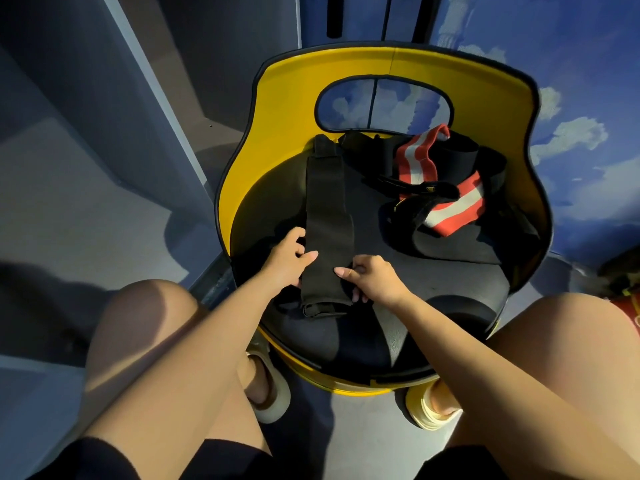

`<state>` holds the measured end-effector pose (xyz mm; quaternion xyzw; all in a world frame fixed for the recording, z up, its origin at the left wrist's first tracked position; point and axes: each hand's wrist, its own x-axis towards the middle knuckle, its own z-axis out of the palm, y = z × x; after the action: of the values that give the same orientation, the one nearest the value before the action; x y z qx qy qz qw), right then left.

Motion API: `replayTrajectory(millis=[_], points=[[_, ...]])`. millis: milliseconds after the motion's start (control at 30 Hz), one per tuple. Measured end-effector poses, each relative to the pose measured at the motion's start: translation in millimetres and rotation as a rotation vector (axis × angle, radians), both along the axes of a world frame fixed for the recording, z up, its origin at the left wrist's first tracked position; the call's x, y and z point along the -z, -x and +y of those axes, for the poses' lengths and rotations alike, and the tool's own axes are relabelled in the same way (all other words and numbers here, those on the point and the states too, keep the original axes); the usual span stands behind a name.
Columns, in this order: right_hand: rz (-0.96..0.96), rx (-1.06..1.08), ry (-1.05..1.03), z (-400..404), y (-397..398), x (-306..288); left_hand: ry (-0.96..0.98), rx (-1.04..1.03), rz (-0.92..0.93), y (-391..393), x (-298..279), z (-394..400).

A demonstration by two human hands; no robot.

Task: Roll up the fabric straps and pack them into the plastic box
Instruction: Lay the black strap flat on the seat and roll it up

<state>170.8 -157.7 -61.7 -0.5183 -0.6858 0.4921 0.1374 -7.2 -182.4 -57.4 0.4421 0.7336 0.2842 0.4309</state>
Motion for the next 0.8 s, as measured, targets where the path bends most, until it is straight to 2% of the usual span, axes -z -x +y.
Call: replayTrajectory(millis=[100, 233, 467, 733, 800], points=[[0.072, 0.024, 0.031, 2.8, 0.3, -1.3, -0.012, -0.014, 0.008, 1.7, -1.4, 1.9], [0.039, 0.025, 0.011, 5.8, -2.3, 3.8, 0.025, -0.024, -0.069, -1.3, -2.6, -1.2], [-0.284, -0.117, -0.177, 4.1, -5.3, 12.5, 0.111, 0.093, 0.092, -6.0, 4.6, -7.5], [-0.452, -0.1, -0.259, -1.1, -9.7, 14.2, 0.099, 0.117, 0.228, -8.9, 13.3, -8.2], [-0.415, -0.069, -0.308, -3.3, -10.1, 14.4, 0.073, 0.066, 0.257, -10.1, 11.9, -8.2]])
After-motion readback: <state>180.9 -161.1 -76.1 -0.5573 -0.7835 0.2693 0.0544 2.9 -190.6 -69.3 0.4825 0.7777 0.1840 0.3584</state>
